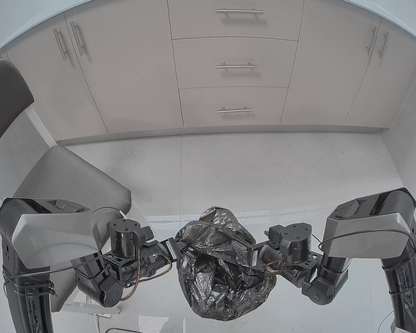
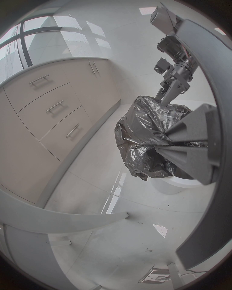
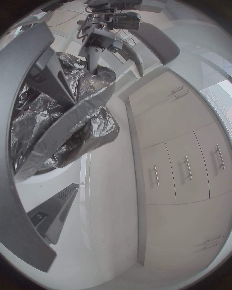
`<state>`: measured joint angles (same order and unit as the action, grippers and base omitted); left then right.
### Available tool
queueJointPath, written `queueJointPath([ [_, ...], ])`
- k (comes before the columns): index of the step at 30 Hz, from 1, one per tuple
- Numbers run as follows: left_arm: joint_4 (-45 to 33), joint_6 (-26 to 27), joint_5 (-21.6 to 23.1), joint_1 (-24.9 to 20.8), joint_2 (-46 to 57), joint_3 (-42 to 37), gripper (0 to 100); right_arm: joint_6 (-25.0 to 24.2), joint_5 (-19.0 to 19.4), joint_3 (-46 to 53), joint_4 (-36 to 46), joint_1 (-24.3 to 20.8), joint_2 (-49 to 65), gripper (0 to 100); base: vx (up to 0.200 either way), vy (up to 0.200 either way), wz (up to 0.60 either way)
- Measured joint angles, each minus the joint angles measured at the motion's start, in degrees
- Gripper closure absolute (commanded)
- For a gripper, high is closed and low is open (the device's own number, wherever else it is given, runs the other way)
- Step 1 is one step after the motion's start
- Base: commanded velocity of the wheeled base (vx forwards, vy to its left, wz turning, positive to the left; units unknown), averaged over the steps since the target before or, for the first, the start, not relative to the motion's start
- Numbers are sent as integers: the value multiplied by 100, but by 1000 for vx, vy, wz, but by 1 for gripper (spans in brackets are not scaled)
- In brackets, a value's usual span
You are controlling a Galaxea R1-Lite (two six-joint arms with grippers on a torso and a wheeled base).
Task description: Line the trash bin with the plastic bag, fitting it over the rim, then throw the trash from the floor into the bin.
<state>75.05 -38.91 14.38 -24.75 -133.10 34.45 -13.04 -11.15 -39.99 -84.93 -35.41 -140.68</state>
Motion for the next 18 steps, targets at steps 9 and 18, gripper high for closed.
queueJointPath([
  [9, 2, 110, 6, -33, -22, 22, 100, -44, -50, -72, -52, 435, 68, 0, 0, 0, 0],
  [18, 0, 423, 245, -77, -172, 271, 100, -20, -52, -358, -24, 586, -89, 0, 0, 0, 0],
])
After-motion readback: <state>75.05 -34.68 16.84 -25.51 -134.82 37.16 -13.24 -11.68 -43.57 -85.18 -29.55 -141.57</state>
